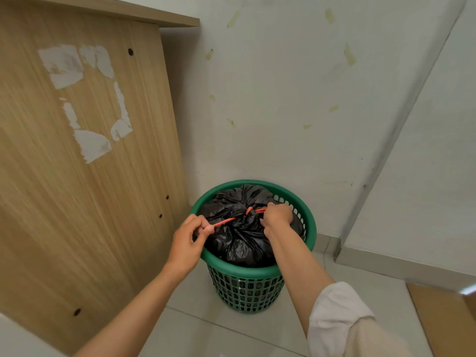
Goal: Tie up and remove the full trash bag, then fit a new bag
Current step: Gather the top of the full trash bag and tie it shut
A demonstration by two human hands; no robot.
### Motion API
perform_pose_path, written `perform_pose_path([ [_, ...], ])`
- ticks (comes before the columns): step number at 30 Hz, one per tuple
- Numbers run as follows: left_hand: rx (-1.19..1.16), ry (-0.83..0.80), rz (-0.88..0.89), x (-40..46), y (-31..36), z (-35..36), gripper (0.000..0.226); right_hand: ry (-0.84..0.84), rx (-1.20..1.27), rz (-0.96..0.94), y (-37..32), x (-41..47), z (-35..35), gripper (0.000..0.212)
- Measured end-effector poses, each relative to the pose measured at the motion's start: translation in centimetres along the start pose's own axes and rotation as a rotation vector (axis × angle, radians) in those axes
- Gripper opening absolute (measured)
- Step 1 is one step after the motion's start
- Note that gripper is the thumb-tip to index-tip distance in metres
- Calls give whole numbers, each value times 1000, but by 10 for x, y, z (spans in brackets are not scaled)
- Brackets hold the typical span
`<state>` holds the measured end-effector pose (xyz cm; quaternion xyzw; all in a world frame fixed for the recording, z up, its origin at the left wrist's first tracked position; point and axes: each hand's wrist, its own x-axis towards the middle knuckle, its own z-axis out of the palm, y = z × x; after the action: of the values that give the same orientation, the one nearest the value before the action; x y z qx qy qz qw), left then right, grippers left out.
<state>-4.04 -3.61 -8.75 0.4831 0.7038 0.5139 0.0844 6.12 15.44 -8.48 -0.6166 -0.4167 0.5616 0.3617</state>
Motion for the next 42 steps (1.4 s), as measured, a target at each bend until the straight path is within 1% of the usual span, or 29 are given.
perform_pose_path([
  [3,0,13,-19,-1,-8,-7,22,34,11,0,4,5,2,30],
  [5,11,45,-21,-1,-9,-8,22,26,-23,-79,1,-2,-2,22],
  [6,26,62,-24,2,-7,-6,20,29,-69,-182,-3,-10,-7,21],
  [7,50,83,-22,5,-5,-4,16,37,-117,-330,-6,-17,-12,22],
  [8,75,98,-16,9,0,-1,14,31,-151,-490,-10,-30,-19,17],
  [9,91,109,-8,15,6,4,12,-8,-183,-651,-12,-42,-25,15],
  [11,86,118,17,26,18,15,12,-127,-372,-931,-9,-62,-30,40],
  [12,86,111,37,32,23,22,15,-208,-520,-1027,-5,-69,-31,52],
  [13,96,91,59,35,26,27,20,-296,-634,-1077,1,-69,-31,61],
  [14,111,57,66,38,27,31,24,-380,-723,-1070,5,-70,-32,68],
  [15,117,23,60,39,27,34,28,-450,-768,-1021,9,-67,-33,75],
  [17,46,-32,-8,39,19,30,36,-527,-874,-957,12,-61,-36,91],
  [19,-122,-72,-115,38,10,20,48,-544,-1026,-963,13,-57,-31,105],
  [20,-177,-75,-137,37,8,17,52,-524,-1083,-960,13,-57,-27,110],
  [21,-175,-49,-119,36,7,14,55,-483,-1109,-941,13,-58,-22,112],
  [22,-99,23,-77,34,6,13,55,-434,-1116,-913,13,-58,-16,110],
  [24,147,240,-30,30,4,12,50,-337,-1110,-873,12,-58,-7,94],
  [25,245,344,-75,28,1,12,50,-292,-1116,-868,10,-57,-5,85],
  [26,293,407,-178,27,-5,12,51,-259,-1131,-863,8,-56,-5,79],
  [27,286,411,-324,26,-11,13,55,-244,-1146,-852,8,-55,-5,75],
  [29,130,347,-609,25,-20,17,59,-245,-1167,-839,9,-54,-7,70],
  [30,31,307,-693,26,-22,21,55,-247,-1164,-842,9,-53,-8,67],
  [31,-66,278,-731,28,-24,25,49,-248,-1151,-855,10,-54,-9,65],
  [32,-161,264,-756,31,-24,27,43,-244,-1135,-880,11,-56,-10,63],
  [34,-297,288,-778,37,-21,31,34,-239,-1091,-937,14,-60,-14,61],
  [36,-259,313,-767,39,-20,32,31,-260,-1038,-973,19,-61,-17,62],
  [38,-154,324,-751,37,-20,32,34,-290,-915,-983,17,-56,-21,53],
  [40,-127,316,-750,34,-19,33,36,-285,-734,-929,8,-47,-28,39],
  [42,-122,323,-753,36,-19,35,36,-301,-614,-847,-3,-45,-37,36],
])
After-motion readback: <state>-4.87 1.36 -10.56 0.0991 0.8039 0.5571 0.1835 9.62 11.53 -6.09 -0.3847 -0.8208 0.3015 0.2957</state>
